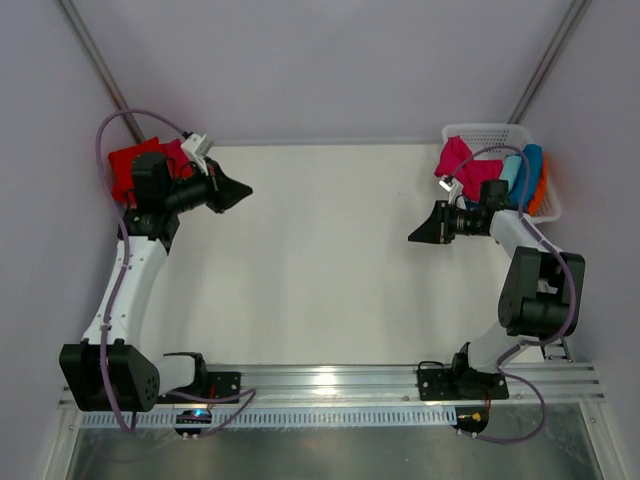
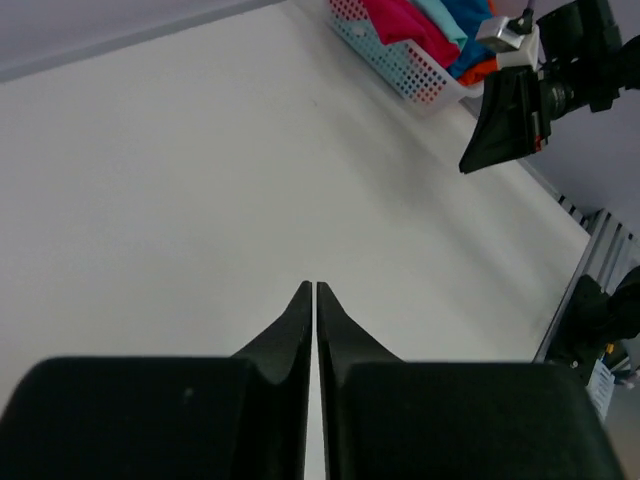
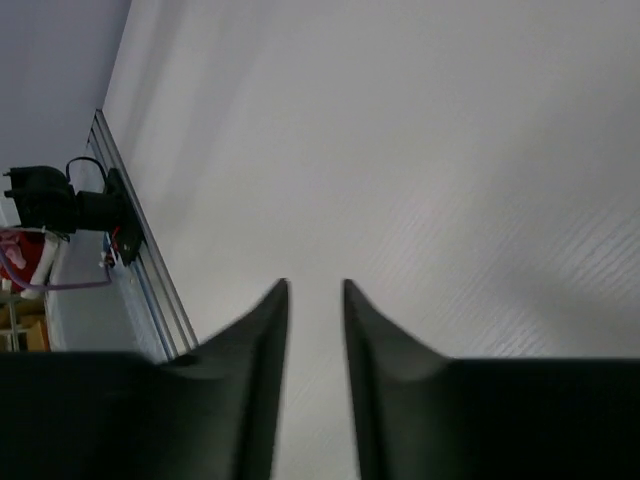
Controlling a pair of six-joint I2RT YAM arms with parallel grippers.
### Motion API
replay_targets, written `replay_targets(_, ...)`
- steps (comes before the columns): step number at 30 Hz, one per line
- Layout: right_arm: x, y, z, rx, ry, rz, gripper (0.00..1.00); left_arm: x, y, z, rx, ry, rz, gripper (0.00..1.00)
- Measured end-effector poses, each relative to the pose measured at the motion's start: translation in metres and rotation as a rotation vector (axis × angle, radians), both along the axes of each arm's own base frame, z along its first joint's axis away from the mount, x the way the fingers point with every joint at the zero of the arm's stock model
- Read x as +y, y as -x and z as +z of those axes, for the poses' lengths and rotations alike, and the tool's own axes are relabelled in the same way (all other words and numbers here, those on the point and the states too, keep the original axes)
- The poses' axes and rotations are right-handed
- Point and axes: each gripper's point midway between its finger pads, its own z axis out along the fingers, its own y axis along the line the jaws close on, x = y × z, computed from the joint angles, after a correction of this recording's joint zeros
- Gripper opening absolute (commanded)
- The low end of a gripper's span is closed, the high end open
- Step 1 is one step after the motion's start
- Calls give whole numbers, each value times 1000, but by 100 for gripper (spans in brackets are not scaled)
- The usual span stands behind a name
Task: Fold and stack the t-shirts
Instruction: Grab the tshirt from the pile
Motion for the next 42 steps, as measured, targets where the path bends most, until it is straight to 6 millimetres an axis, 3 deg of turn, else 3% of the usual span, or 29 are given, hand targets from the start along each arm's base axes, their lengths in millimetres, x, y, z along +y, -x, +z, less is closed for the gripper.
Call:
replay_targets(2,0,2,4,-17,-3,-8,3,-2,2,-5,8,-14,-1,0)
replay_targets(4,0,4,10,-43,7,-17,4,-4,6,-10,25,-17,-3,19)
replay_targets(5,-1,3,14,-60,17,-26,11,-4,8,-13,31,-19,-3,36)
replay_targets(6,-2,3,19,-78,26,-37,33,-3,8,-15,33,-25,-1,73)
replay_targets(7,-3,2,24,-95,35,-51,99,-2,8,-18,36,-33,6,93)
replay_targets(8,-4,2,28,-115,45,-61,100,0,7,-20,48,-37,21,99)
replay_targets(13,-15,6,51,-339,164,-164,99,17,-5,-34,93,-86,156,99)
replay_targets(16,-28,11,75,-493,255,-283,99,25,-10,-39,103,-111,210,99)
replay_targets(19,-46,2,101,-589,313,-420,99,29,-10,-43,121,-126,235,99)
replay_targets(22,-60,-13,104,-551,327,-511,100,29,-10,-43,126,-121,236,94)
replay_targets(24,-68,-28,93,-486,313,-547,99,28,-9,-41,125,-105,239,90)
replay_targets(25,-71,-32,83,-446,312,-558,94,28,-8,-39,119,-102,240,89)
replay_targets(26,-75,-36,68,-397,320,-574,76,28,-5,-37,106,-96,242,90)
replay_targets(27,-80,-37,55,-366,336,-585,49,27,-2,-35,99,-93,243,90)
replay_targets(28,-83,-36,43,-344,356,-588,38,28,1,-33,87,-90,243,89)
replay_targets(30,-86,-30,27,-330,395,-576,4,27,6,-26,61,-87,244,71)
replay_targets(31,-87,-28,24,-342,418,-564,3,27,8,-22,46,-85,241,49)
replay_targets(33,-90,-26,25,-373,452,-542,3,26,12,-16,27,-79,235,27)
replay_targets(35,-92,-24,30,-424,491,-514,3,25,13,-13,9,-78,228,15)
replay_targets(36,-93,-23,33,-458,515,-494,18,25,13,-12,5,-77,225,30)
replay_targets(37,-93,-22,37,-473,517,-494,35,25,13,-12,3,-77,224,30)
replay_targets(38,-92,-22,41,-491,515,-485,54,24,13,-11,6,-72,221,63)
replay_targets(40,-90,-21,46,-517,509,-469,84,23,14,-11,6,-67,213,95)
replay_targets(41,-88,-21,46,-522,503,-458,85,22,15,-11,9,-63,208,99)
replay_targets(42,-87,-20,45,-526,502,-443,83,21,16,-11,14,-56,204,96)
